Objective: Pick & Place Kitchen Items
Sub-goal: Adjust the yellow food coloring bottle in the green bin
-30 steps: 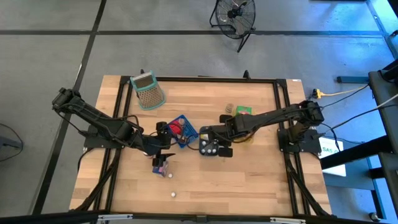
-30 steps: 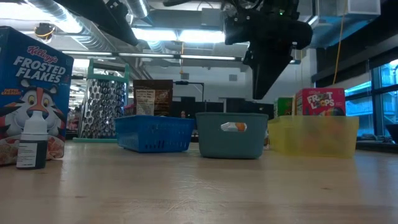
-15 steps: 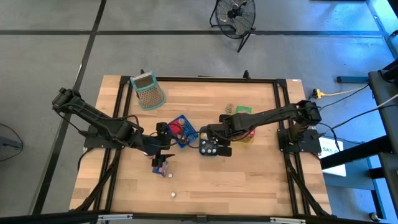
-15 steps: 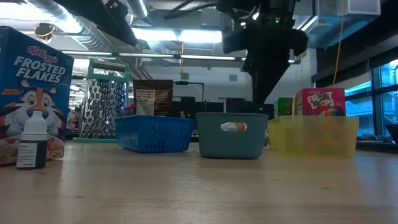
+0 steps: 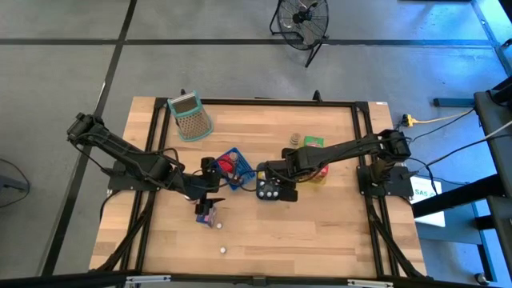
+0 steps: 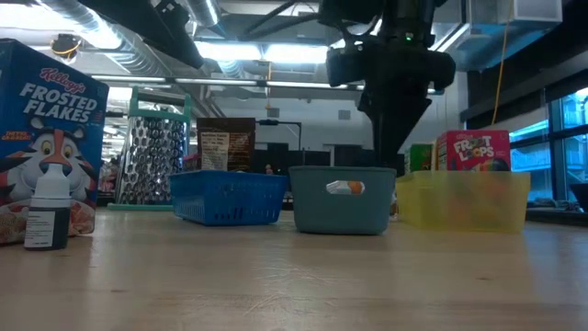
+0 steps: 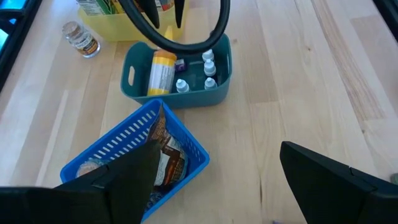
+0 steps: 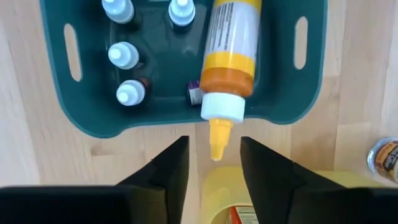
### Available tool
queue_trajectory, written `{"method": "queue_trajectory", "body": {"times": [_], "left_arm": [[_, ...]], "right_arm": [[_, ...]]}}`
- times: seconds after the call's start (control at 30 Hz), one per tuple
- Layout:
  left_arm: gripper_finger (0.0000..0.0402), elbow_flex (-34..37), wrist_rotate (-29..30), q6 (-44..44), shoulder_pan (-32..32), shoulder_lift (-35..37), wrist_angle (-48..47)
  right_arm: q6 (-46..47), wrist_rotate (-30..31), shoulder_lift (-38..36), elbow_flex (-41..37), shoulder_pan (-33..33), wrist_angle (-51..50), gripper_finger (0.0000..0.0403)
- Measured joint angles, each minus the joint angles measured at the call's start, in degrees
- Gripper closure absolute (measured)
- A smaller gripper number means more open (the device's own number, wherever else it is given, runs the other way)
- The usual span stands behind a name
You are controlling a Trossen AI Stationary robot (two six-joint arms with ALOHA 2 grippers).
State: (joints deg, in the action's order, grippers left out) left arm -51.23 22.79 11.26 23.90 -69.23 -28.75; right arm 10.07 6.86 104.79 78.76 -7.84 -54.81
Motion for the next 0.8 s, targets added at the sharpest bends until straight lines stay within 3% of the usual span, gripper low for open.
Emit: {"method": "queue_trajectory", "body": {"times": [0.8], "left_arm": [[0.0073, 0.0, 0.0, 0.1, 0.0, 0.0, 0.2]], "right_arm": [[-0.4, 0.1, 2.6, 0.0, 0.0, -0.1, 0.0253]]}}
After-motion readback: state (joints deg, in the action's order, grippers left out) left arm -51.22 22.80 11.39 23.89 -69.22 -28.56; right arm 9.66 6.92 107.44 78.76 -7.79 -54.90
